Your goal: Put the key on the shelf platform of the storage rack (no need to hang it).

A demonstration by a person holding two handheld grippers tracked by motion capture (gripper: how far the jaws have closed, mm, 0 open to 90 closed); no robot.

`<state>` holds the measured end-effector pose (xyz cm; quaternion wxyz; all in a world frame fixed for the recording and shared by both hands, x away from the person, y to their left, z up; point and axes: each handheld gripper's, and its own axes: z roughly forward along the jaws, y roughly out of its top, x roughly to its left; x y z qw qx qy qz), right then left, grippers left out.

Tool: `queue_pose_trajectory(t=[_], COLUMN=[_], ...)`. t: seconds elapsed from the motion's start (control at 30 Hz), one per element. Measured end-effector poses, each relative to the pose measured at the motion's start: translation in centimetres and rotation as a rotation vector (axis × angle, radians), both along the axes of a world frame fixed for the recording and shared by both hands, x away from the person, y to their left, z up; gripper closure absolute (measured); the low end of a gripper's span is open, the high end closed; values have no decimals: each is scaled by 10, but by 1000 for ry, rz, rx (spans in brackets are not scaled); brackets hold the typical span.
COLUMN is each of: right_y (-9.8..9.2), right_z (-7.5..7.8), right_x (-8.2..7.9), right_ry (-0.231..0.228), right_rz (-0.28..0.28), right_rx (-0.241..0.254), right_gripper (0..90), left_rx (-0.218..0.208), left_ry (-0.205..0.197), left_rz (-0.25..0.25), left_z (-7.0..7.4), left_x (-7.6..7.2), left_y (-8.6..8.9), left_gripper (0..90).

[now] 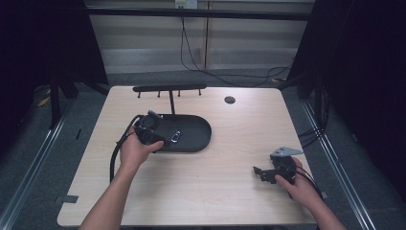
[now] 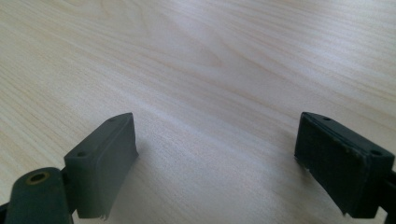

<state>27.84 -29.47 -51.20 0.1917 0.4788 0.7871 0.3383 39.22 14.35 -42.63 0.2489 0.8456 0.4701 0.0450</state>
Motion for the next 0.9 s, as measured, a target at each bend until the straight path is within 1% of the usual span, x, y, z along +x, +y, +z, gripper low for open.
queue_pose_trajectory(t=[0.1,0.2,0.23,0.4,0.47,0.5,0.7,0.73,0.9], right_y=[0,0,0,0,0,0,0,0,0], right_z=[0,0,0,0,0,0,0,0,0], right_x=[0,0,0,0,0,0,0,0,0], right_ry=[0,0,0,0,0,0,0,1,1], right_rz=[0,0,0,0,0,0,0,0,0], right_rx=[0,0,0,1,1,1,1,1,1], right_gripper=[124,124,124,123,124,123,123,124,124], left_rx=[4,0,5,-3,3,-5,-5,-8,-18], left_ry=[-1,2,6,6,6,6,3,2,11], left_rz=[-10,-7,-16,-10,-31,-21,-39,-31,-36], left_z=[-1,-2,-3,-6,-7,-7,-9,-10,-12], left_x=[-1,-4,-5,-10,-12,-13,-19,-21,-26], left_y=[2,2,3,3,4,4,8,8,12], left_gripper=[345,345,345,344,343,343,341,341,341])
